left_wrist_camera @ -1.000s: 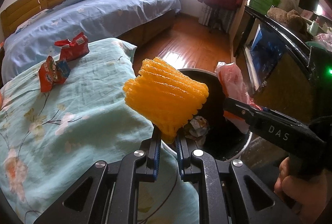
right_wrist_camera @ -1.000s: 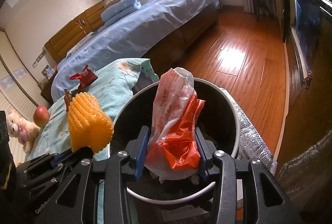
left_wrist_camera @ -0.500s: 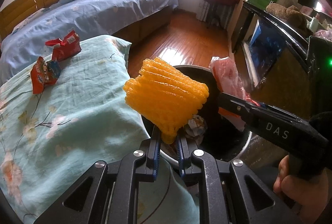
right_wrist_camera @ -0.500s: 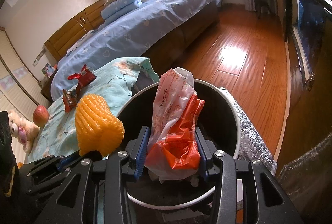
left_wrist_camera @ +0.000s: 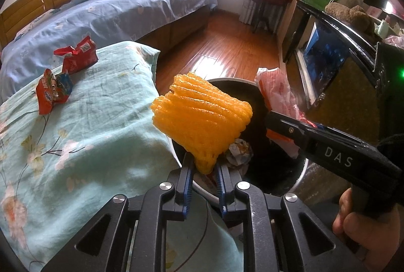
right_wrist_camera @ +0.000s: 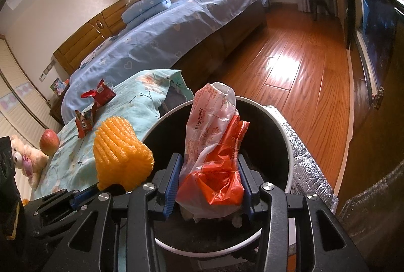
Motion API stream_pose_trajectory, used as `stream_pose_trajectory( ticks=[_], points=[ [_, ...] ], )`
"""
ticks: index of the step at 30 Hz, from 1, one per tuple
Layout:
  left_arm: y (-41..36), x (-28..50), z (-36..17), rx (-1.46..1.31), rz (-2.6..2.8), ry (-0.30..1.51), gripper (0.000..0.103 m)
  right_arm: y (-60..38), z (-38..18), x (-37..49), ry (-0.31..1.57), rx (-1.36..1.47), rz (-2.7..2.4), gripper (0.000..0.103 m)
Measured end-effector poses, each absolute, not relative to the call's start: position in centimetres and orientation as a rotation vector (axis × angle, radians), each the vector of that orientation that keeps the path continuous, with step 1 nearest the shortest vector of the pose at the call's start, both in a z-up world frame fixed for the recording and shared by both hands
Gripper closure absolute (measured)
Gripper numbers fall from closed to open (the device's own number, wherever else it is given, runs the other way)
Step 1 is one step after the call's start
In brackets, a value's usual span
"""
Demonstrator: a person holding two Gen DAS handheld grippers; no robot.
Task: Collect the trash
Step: 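Open both tools to drop the plastic bag and mesh net into the bin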
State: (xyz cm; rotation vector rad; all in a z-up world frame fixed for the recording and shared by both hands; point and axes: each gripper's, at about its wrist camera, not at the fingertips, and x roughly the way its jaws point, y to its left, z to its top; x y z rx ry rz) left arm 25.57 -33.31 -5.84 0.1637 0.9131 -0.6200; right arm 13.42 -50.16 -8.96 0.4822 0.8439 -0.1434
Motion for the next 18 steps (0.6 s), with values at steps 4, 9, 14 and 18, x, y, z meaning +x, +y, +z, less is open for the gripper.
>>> stream_pose_trajectory(
  ticks=[4,9,14,18],
  points=[
    [-33.2,25.3,-5.5,0.168,-0.626,0.901,0.078,-50.4,-8.9,13.5,0.846,0.495,-0.146,0.048],
    [-32.1,24.7,-5.1,0.171,-0.611,0.869,0.049,-50.3,-8.6,13.3,0.83,0.513,-0.141,0.029],
    [-30.1,23.9,-5.3,0.175,-0.565,0.858,0.045,-50.1,-8.3,13.2,0.818,0.517,-0.142,0.026],
    [-27.9,23.9,-5.6,0.137,-0.527,0.879,0.045,-49.3,-8.1,13.4,0.81,0.515,-0.131,0.024]
  ],
)
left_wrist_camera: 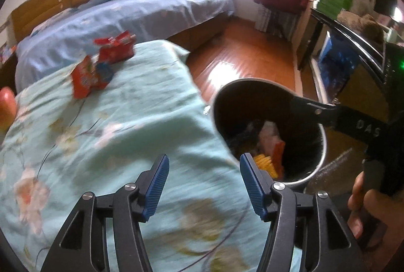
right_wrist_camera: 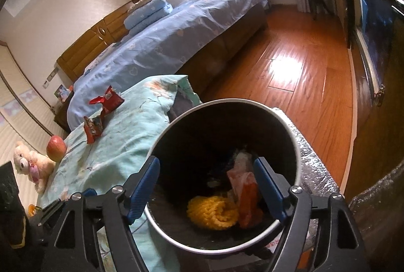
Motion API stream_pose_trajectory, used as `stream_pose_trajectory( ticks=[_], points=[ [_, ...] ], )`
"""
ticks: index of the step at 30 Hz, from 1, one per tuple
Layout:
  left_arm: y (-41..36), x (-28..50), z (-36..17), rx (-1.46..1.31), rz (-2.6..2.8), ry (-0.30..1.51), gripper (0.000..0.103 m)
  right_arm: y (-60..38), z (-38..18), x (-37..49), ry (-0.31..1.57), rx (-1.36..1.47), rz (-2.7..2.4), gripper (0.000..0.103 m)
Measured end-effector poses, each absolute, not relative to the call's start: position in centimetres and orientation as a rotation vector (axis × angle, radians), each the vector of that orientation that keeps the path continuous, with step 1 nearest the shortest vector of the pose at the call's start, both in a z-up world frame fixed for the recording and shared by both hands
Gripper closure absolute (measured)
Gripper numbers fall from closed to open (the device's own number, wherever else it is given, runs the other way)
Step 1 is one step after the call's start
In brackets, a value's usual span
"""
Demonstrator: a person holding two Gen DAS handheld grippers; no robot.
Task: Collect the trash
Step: 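Open both tools to drop the plastic bag and mesh net into the bin, then grasp the orange snack packet on the bed with the left tool while the right tool approaches the red packet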
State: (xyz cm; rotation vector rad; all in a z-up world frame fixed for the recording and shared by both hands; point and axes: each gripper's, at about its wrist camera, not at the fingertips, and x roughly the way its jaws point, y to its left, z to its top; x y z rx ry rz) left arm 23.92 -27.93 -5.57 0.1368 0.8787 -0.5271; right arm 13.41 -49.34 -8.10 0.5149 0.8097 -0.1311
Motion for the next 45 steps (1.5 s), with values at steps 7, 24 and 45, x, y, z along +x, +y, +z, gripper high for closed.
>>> stream_pose_trajectory(
  ticks=[7,24,45],
  points=[
    [-23.7,24.3,-5.6,0.055,-0.44,0.897,0.045,-46.9,-7.7,14.4,0.806,0.491,-0.083,0.023],
    [-18.8,28.9,-5.4,-0.024,-0.313,0.905,0.045,-42.2,-7.2,18.6,0.82,0.412,0.017,0.023],
    [-19.0,40.3,-6.9,-0.098,-0.293,0.904,0.045,-39.8,-7.7,29.6,0.84,0.36,0.159,0.023]
  ],
)
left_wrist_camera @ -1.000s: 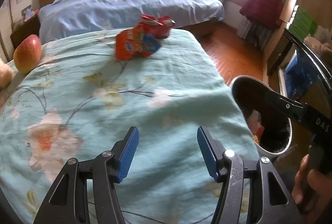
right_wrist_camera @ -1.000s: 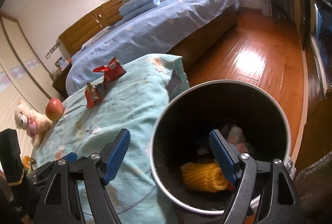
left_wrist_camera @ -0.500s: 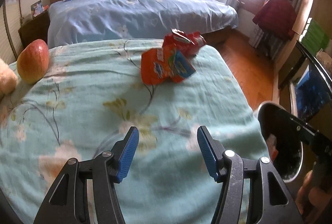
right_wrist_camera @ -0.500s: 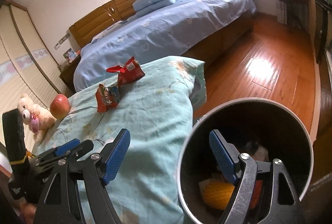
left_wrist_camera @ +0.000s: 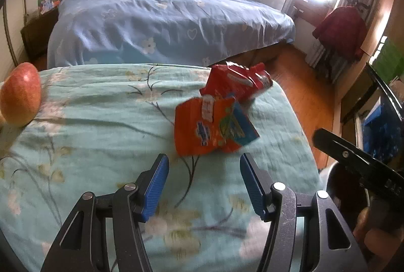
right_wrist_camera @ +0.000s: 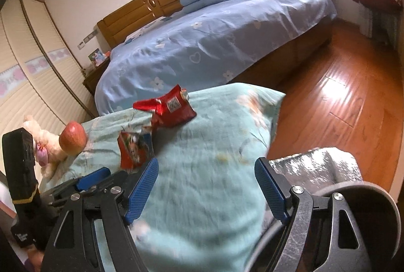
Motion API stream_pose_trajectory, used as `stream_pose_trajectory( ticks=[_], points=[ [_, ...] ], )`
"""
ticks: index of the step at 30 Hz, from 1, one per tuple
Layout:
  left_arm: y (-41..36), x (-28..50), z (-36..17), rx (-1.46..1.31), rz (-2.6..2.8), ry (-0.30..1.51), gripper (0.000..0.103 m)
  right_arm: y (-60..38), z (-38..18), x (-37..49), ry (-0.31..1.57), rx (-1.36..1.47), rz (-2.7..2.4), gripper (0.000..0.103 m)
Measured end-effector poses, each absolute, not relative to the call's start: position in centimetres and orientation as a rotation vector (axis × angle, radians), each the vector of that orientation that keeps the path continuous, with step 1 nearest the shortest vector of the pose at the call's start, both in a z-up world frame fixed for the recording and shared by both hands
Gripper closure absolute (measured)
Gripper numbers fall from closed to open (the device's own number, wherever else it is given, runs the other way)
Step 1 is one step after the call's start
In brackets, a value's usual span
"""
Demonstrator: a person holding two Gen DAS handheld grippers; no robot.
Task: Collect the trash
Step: 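Grasp the orange snack packet on the bed with the left tool while the right tool approaches the red packet, then grasp the red QR-code snack packet with the right tool while the left tool holds the orange packet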
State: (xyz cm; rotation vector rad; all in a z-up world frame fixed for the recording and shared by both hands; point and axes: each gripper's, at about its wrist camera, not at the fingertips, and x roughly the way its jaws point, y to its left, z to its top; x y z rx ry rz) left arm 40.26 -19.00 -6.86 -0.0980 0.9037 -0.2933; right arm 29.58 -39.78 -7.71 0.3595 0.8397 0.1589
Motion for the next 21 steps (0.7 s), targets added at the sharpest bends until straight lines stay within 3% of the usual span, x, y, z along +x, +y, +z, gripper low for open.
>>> stream_pose_trajectory(
  ticks=[10,12,14,18,21],
  points=[
    [-20.1,44.2,-8.7,-0.113,-0.302,0.905,0.047,-39.5,-8.7,32.6,0.851,0.379,0.179,0.024],
    [-20.2,44.7,-9.1,-0.105,-0.298,0.911,0.059,-39.4,-8.7,32.8,0.848,0.378,0.18,0.025],
    [-20.0,44.8,-9.3,-0.114,-0.307,0.905,0.062,-39.2,-8.7,33.2,0.845,0.379,0.189,0.025],
    [-19.4,44.3,-8.8,-0.109,-0.312,0.878,0.082,-38.1,-8.7,34.1,0.848,0.368,0.213,0.025],
    [-18.1,44.1,-8.5,-0.124,-0.3,0.874,0.086,-37.0,-8.9,35.0,0.854,0.359,0.233,0.025]
  ],
)
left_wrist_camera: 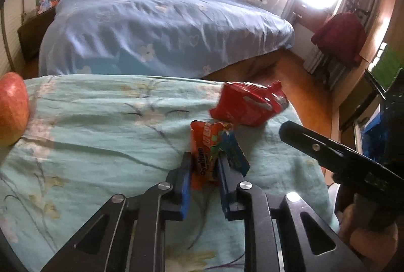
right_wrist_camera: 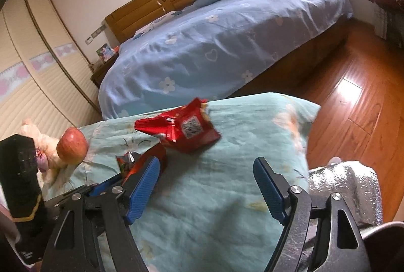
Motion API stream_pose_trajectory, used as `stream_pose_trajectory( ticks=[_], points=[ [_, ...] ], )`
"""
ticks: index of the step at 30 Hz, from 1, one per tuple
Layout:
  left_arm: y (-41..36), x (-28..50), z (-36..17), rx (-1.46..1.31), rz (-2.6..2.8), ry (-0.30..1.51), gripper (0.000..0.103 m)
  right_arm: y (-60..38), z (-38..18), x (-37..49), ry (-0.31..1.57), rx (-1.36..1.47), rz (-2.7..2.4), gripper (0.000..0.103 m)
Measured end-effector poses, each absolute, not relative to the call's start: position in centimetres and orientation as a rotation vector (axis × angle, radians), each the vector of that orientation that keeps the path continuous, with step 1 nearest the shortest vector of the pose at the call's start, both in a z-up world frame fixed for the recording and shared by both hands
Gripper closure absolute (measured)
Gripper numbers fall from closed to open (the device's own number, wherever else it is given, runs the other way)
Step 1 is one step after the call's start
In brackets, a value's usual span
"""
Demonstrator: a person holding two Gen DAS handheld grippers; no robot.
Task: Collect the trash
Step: 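Grasp the red QR-code snack packet with the right tool while the left tool holds the orange packet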
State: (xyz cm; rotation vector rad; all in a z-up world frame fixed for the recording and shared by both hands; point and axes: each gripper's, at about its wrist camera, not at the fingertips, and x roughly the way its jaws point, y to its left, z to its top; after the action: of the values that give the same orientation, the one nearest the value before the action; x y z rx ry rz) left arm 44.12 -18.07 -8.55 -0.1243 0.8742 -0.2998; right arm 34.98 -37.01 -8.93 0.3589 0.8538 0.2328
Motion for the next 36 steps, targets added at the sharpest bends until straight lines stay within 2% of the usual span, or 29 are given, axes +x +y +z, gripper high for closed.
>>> stream_pose_trajectory(
  ticks=[4,12,17,23,25,28,30,32,34,36],
  points=[
    [-16.0,43.9,-8.5,-0.154,-0.269,0.867,0.09,-35.6,-9.1,36.2,0.852,0.34,0.249,0.025],
    [-15.1,44.0,-8.8,-0.172,-0.261,0.869,0.091,-33.7,-9.5,38.0,0.862,0.272,0.24,0.028],
    [-15.2,44.1,-8.9,-0.169,-0.266,0.868,0.091,-33.8,-9.9,38.4,0.882,0.263,0.215,0.052],
    [-15.1,44.0,-8.8,-0.169,-0.268,0.869,0.091,-33.9,-10.1,38.4,0.89,0.264,0.204,0.07],
    [-15.0,43.9,-8.7,-0.172,-0.269,0.869,0.091,-33.9,-10.1,38.4,0.893,0.271,0.21,0.07],
    [-14.7,43.8,-8.6,-0.174,-0.267,0.865,0.091,-34.4,-9.9,37.8,0.898,0.311,0.233,0.064],
    [-14.5,43.8,-8.6,-0.181,-0.266,0.866,0.091,-34.7,-9.4,37.2,0.888,0.31,0.23,0.053],
    [-14.3,43.7,-8.6,-0.185,-0.267,0.867,0.091,-34.8,-8.4,36.7,0.858,0.304,0.232,0.031],
    [-14.2,43.5,-8.5,-0.185,-0.271,0.867,0.091,-34.7,-7.5,36.9,0.832,0.3,0.239,0.015],
    [-14.1,43.3,-8.3,-0.185,-0.273,0.863,0.091,-34.4,-6.8,37.4,0.821,0.283,0.238,0.014]
  ],
)
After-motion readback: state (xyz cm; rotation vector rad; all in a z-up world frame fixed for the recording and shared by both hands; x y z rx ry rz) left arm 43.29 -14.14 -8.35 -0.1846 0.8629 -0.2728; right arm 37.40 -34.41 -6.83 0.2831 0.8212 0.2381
